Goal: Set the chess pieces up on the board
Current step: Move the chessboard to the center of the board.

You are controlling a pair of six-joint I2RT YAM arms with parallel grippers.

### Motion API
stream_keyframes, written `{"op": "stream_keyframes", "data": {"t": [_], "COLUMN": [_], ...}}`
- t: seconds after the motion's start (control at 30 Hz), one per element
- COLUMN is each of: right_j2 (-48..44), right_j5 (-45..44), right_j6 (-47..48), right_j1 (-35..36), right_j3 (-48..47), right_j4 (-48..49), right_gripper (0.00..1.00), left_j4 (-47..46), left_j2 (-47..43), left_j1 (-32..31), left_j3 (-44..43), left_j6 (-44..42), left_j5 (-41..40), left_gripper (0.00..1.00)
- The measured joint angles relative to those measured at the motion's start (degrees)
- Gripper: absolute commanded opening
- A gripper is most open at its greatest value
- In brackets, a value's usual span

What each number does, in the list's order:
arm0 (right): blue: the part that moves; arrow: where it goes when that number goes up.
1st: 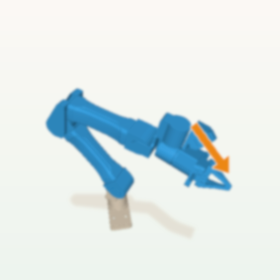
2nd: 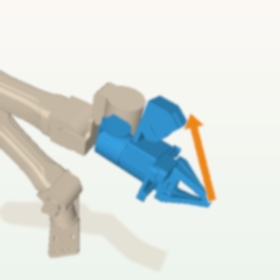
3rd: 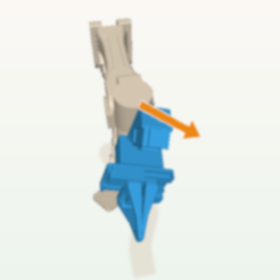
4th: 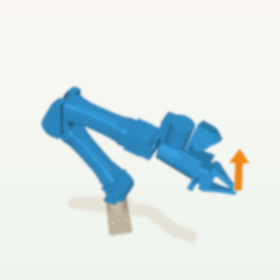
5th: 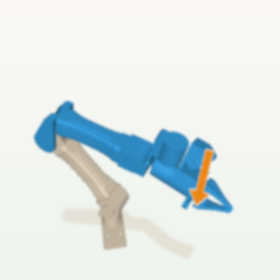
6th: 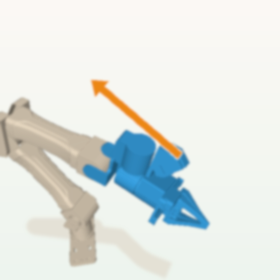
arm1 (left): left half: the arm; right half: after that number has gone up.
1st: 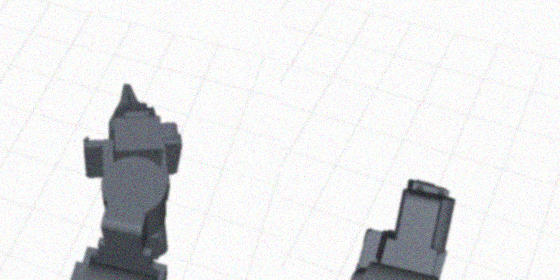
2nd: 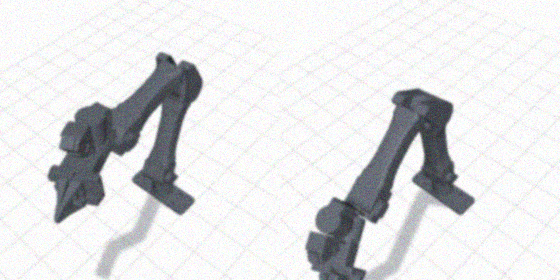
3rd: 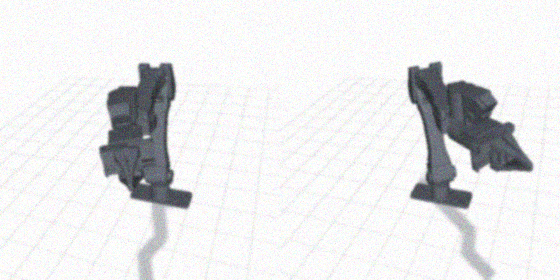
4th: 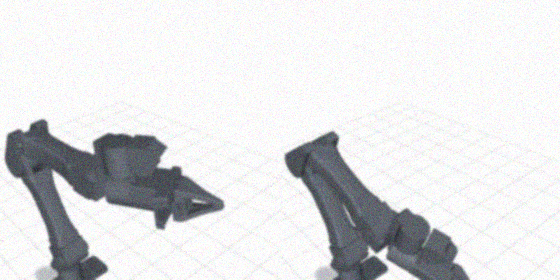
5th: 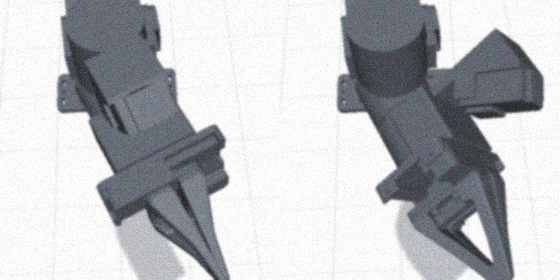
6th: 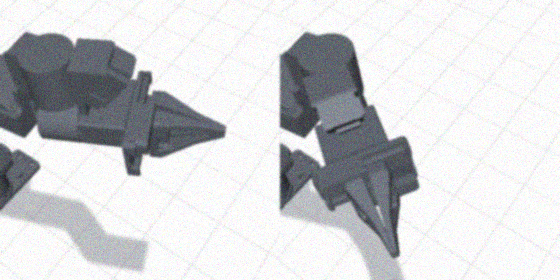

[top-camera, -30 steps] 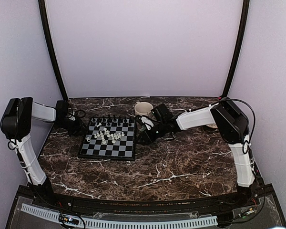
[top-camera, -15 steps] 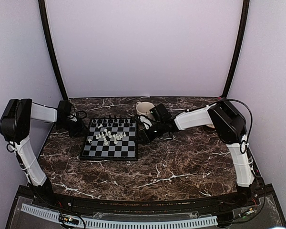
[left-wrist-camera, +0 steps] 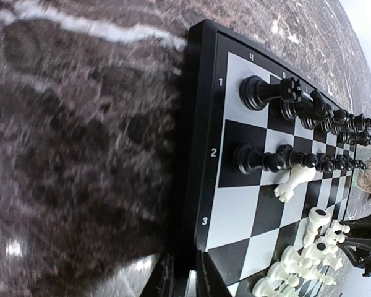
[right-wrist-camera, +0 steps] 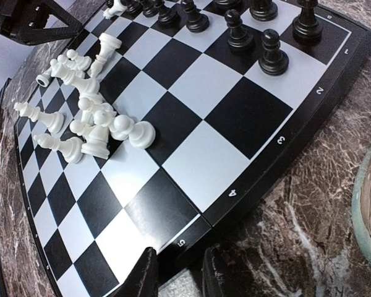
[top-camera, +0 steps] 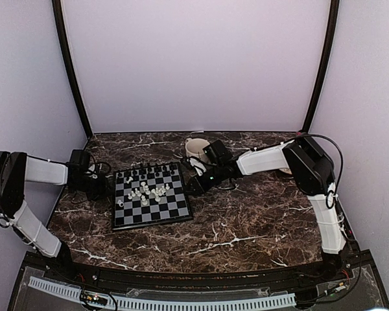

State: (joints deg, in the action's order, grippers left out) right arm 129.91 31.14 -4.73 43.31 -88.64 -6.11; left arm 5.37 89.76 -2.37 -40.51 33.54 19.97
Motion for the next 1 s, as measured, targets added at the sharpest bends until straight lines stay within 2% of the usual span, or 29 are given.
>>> {"op": "stream_keyframes", "data": {"t": [0.43,0.7,1.0], "right_j2": [-5.92,-9.66,-13.35], "right_j5": [1.62,3.17,5.4], "right_j6": [3.72,4.72,6.67], "right_j1": [0.85,1.4,1.42], "right_j3": [8.09,14.12,20.37], "right_j4": [-1.7,-1.57,-0.66], "right_gripper": [0.19,0.18,0.17], "left_j4": [6.1,1.29,-0.61], "left_j2": [-10.91,-17.35,-20.57], "left_j1": [-5.64,-9.62,-15.28], "left_j3": [6.99,14.01,16.68], "left_j6": [2.78,6.78,10.71], "left_j5": [-2.86,-4.85,-10.03], "left_gripper": [0.1,0.11,0.1]}}
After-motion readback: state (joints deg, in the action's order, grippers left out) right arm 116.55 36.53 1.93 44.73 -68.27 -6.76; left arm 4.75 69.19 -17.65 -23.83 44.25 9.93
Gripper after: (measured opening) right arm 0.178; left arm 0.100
